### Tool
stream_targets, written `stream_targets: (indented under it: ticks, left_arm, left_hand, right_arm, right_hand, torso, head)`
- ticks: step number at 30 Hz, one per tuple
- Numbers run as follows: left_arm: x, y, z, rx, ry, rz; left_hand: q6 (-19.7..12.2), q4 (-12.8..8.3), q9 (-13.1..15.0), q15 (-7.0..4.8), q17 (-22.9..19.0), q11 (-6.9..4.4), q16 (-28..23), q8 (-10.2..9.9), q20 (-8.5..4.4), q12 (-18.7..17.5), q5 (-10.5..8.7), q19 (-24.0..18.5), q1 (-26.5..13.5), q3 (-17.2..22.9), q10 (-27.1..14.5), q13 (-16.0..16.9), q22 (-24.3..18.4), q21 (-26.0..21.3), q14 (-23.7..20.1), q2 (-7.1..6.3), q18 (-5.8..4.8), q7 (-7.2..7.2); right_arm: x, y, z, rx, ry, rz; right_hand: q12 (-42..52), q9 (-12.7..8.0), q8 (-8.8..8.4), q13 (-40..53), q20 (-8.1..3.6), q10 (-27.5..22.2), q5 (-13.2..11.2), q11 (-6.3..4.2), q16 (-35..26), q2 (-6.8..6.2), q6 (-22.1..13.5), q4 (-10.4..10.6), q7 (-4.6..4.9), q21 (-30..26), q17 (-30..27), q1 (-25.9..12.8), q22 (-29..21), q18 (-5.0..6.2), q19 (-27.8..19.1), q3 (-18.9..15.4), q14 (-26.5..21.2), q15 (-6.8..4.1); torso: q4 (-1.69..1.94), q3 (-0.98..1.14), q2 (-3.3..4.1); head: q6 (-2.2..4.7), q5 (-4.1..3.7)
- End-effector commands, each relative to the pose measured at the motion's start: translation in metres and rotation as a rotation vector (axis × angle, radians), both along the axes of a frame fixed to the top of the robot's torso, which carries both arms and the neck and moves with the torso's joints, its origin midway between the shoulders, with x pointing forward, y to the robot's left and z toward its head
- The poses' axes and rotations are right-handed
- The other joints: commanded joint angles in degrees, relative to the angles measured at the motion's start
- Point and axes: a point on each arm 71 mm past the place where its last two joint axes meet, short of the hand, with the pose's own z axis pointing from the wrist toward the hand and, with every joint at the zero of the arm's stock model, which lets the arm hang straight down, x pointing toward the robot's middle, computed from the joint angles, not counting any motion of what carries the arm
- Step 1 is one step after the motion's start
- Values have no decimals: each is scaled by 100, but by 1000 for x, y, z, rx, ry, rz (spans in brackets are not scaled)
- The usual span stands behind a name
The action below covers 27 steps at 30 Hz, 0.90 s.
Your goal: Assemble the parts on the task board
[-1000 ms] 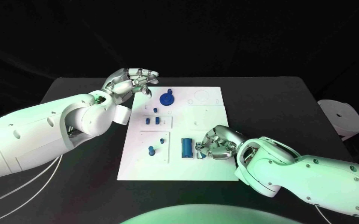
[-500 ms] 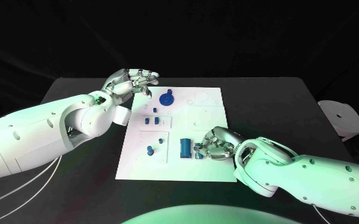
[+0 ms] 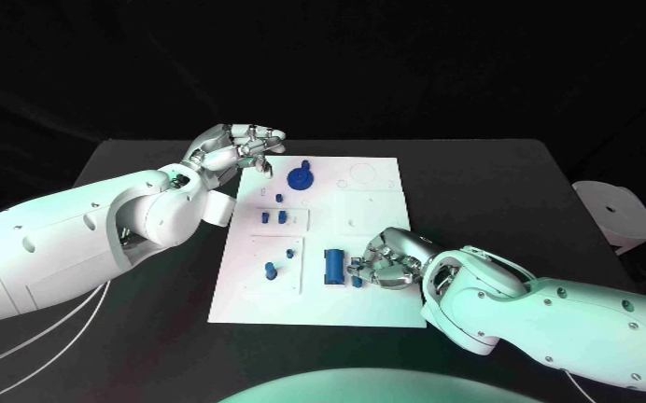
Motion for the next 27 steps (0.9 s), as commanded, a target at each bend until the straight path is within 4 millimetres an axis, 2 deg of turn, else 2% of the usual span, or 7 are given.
stream_targets:
  ticks: [1,17,27]
  left_arm:
    - [-1,-2,1,-6,-6,-19]
    - [-1,-1,1,-5,-5,-16]
    - [0,-1,1,-5,-5,-16]
  left_hand:
    - [-21,22,6,7,9,-9,26,-20,36,-38,6,-10,-36,-16,-28,9,-5,-33,-41,31,81,31]
    - [-22,26,10,8,9,-9,29,-21,36,-38,5,-10,-41,-18,-29,12,-6,-35,-43,34,81,31]
    - [-22,26,10,8,9,-9,29,-21,36,-38,5,-10,-41,-18,-29,12,-6,-35,-43,34,81,31]
  right_arm:
    - [-3,2,-1,-15,-2,27]
    - [-12,-7,8,7,-19,53]
    - [-17,-10,7,0,25,74]
  right_hand:
    - [24,-7,4,144,-60,24,-41,-1,34,18,27,9,-17,9,443,-141,1264,-36,251,-150,396,-42]
    - [22,-7,2,150,-65,26,-189,-7,36,28,31,4,-26,24,451,-198,1270,-39,259,-334,398,-48]
    - [28,-7,-1,162,-69,31,-237,-12,43,26,28,-29,-31,40,471,-21,1277,-43,267,-418,402,-52]
  torso:
    - [5,0,1]
    - [14,-3,-1]
    - [14,-4,-1]
  head:
    - [4,-5]
    - [23,-11]
    - [31,-27]
